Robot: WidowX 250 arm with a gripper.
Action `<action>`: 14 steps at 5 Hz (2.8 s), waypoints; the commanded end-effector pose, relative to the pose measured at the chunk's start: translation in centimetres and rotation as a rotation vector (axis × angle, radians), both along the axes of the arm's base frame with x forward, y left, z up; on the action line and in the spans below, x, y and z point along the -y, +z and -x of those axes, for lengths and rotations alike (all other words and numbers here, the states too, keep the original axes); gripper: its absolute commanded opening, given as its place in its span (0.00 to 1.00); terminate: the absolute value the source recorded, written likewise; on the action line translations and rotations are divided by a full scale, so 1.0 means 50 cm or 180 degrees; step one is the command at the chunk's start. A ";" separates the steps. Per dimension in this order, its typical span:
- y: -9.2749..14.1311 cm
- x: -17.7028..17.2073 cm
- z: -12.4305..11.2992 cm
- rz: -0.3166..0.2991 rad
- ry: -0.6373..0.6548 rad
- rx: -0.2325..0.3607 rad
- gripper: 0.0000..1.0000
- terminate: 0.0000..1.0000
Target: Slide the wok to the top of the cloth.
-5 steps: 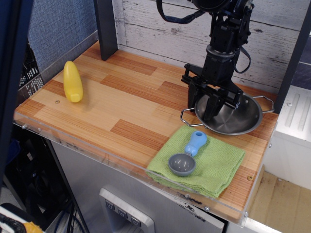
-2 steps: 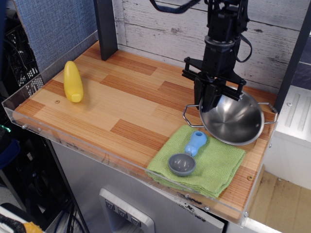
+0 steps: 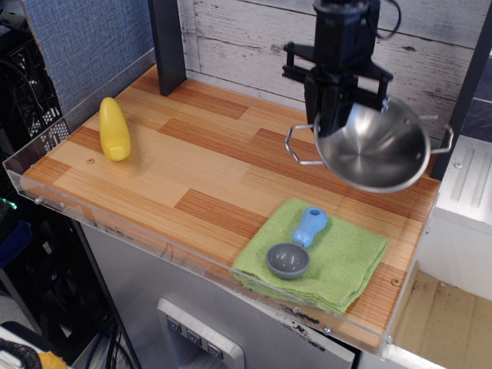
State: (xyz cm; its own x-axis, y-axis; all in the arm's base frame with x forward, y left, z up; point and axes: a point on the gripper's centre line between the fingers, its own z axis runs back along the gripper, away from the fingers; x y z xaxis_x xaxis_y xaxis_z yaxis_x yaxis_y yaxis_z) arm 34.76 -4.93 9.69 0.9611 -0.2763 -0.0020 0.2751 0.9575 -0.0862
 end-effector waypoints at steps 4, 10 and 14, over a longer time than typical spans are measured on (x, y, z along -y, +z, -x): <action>0.026 -0.343 0.071 -0.0511 0.0718 -0.0096 0.00 0.00; -0.116 -0.392 -0.052 -0.0524 0.1020 -0.0179 0.00 0.00; -0.042 -0.379 -0.036 -0.0550 0.0981 0.0056 1.00 0.00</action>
